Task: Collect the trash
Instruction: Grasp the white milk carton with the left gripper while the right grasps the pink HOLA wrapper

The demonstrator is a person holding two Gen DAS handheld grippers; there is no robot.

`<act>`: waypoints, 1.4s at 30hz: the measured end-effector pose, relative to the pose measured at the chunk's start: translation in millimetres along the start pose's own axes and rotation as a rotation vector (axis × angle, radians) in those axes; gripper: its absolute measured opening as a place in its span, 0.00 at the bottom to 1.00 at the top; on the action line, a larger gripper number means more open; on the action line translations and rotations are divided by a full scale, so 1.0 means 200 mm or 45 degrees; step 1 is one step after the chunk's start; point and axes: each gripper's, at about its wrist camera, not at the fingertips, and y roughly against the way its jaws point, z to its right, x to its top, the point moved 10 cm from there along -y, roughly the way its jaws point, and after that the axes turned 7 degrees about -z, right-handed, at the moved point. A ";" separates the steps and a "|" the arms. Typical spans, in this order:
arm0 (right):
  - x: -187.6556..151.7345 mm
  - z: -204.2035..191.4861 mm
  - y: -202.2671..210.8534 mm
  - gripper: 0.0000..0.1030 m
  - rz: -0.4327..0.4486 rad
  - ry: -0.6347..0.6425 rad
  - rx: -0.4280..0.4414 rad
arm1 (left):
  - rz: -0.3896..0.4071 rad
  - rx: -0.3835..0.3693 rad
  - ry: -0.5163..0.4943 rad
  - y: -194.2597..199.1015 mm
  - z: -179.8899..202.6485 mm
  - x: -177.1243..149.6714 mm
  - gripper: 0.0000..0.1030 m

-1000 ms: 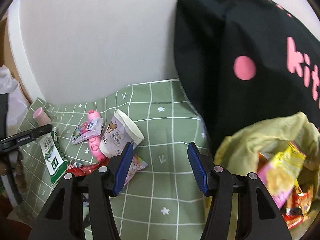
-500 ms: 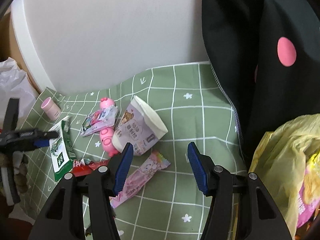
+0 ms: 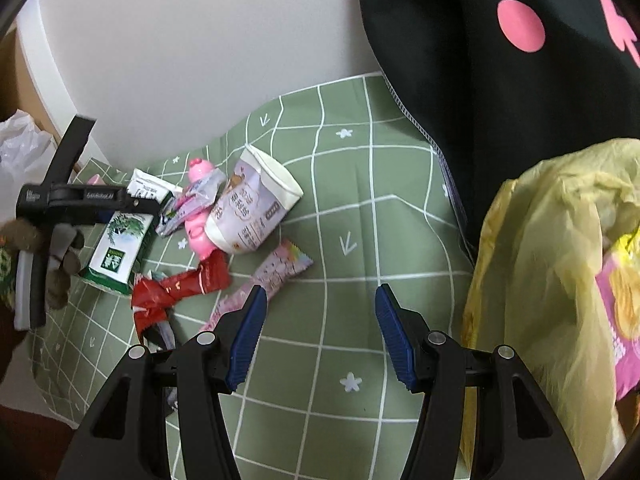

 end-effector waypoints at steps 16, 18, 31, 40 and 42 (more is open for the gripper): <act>-0.02 -0.07 0.00 0.52 -0.017 0.048 0.045 | 0.027 0.062 -0.028 0.05 0.06 0.19 0.61; 0.02 -0.10 0.01 0.52 0.009 0.056 0.063 | 0.125 0.012 -0.040 0.17 0.08 0.20 0.61; 0.28 -0.65 -0.13 0.50 0.014 0.278 0.248 | 0.455 -0.068 0.003 0.54 -0.13 0.12 0.60; 0.22 -0.99 -0.30 0.43 -0.089 0.444 0.325 | 0.535 0.009 0.033 0.66 -0.33 0.07 0.60; 0.22 -0.97 -0.37 0.42 -0.129 0.348 0.313 | 0.547 0.012 0.042 0.67 -0.36 0.07 0.60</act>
